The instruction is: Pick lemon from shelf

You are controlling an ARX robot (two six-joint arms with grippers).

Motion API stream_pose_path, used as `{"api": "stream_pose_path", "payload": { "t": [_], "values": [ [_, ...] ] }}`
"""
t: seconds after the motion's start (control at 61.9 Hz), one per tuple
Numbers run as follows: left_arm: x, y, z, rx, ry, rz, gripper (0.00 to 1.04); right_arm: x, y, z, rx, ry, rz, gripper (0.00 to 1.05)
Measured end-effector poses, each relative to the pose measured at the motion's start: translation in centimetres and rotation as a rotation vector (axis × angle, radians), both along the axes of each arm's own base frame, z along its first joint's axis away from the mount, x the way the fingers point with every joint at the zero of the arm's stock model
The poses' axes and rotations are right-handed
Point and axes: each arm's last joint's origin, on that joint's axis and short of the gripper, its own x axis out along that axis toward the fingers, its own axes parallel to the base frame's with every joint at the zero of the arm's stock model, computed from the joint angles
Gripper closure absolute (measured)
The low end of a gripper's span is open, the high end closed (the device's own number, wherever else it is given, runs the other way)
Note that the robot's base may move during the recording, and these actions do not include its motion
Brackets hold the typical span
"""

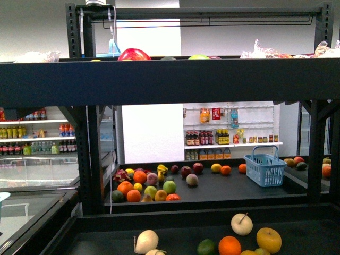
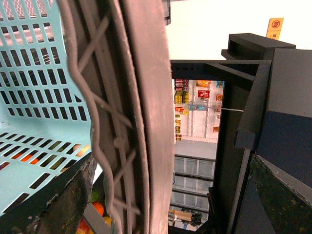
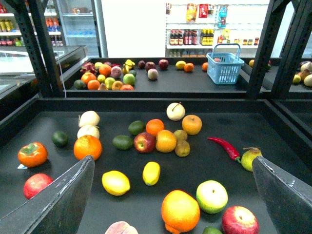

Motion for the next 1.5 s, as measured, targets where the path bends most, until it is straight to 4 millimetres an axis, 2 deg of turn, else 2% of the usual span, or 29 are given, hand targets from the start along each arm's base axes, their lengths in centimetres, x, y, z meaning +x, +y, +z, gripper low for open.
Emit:
{"api": "stream_pose_path", "payload": {
  "t": [0.065,0.355,0.533,0.727,0.969,1.163,1.309,1.503],
  "values": [
    [0.3,-0.1,0.1,0.0,-0.001,0.001,0.09,0.0,0.0,0.0,0.0,0.0,0.0,0.07],
    [0.4,-0.1,0.0,0.008,0.025,0.009,0.6,0.0,0.0,0.0,0.0,0.0,0.0,0.07],
    [0.4,-0.2,-0.4,0.029,0.055,0.008,0.89,0.0,0.0,0.0,0.0,0.0,0.0,0.07],
    [-0.1,-1.7,0.4,0.139,0.089,-0.038,0.91,0.0,0.0,0.0,0.0,0.0,0.0,0.07],
    [-1.3,-5.6,2.0,0.35,0.059,-0.194,0.93,0.0,0.0,0.0,0.0,0.0,0.0,0.07],
    [-1.7,-10.0,4.4,0.449,-0.047,-0.38,0.96,0.0,0.0,0.0,0.0,0.0,0.0,0.07],
    [-1.9,-14.8,6.1,0.476,-0.137,-0.553,0.98,0.0,0.0,0.0,0.0,0.0,0.0,0.07],
    [-1.4,-19.2,6.3,0.446,-0.197,-0.683,0.98,0.0,0.0,0.0,0.0,0.0,0.0,0.07]
  ]
}}
